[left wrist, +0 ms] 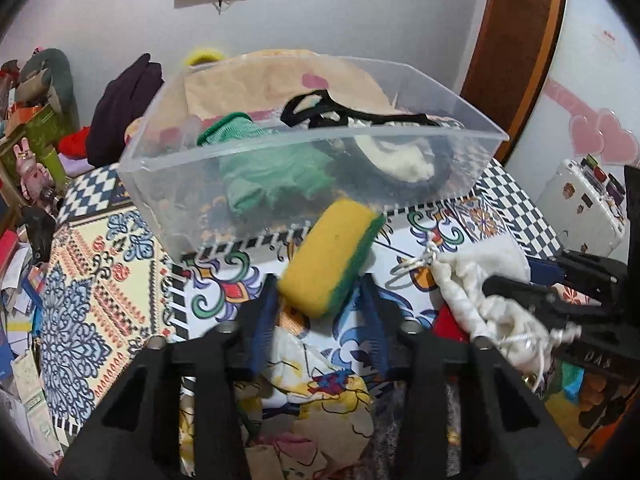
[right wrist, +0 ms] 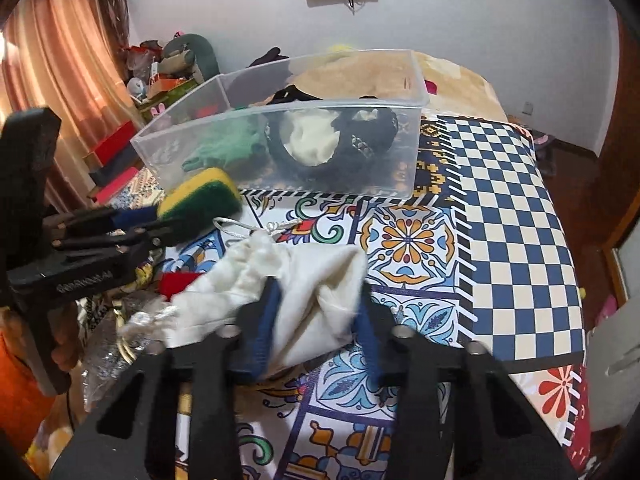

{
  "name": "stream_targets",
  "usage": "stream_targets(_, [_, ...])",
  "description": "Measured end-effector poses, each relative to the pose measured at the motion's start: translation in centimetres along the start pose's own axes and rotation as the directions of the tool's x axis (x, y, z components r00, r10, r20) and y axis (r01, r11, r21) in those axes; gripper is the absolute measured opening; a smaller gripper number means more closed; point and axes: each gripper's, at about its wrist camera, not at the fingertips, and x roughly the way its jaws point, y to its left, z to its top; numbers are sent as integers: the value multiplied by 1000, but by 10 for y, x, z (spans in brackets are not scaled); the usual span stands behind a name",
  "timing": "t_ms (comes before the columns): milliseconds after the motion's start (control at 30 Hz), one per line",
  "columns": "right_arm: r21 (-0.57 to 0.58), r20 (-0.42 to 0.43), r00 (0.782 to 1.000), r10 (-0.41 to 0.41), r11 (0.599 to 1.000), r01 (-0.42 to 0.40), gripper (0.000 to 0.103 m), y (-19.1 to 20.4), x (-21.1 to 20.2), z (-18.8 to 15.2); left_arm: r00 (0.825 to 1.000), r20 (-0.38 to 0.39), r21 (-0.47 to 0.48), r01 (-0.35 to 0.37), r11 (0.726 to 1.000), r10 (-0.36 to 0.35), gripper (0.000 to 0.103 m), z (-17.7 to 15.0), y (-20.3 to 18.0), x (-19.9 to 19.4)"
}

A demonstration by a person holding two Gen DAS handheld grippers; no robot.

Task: Organize soft objects
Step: 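Grasp the yellow sponge with the left tool while the right tool grasps the white pouch, then lower the sponge and white pouch into the clear box and release both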

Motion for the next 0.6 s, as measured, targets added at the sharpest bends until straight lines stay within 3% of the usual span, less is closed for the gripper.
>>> stream_targets(133, [8,28,1000,-1,1000,1,18,-2,-8,1,1000,14,-5,6,1000,-6,30,-3,0,-2])
stream_targets(600, [-23,195,981,8,1000,-3,17,4,-57,30,990,141,-6,-3,1000,4,29,3,5,-61])
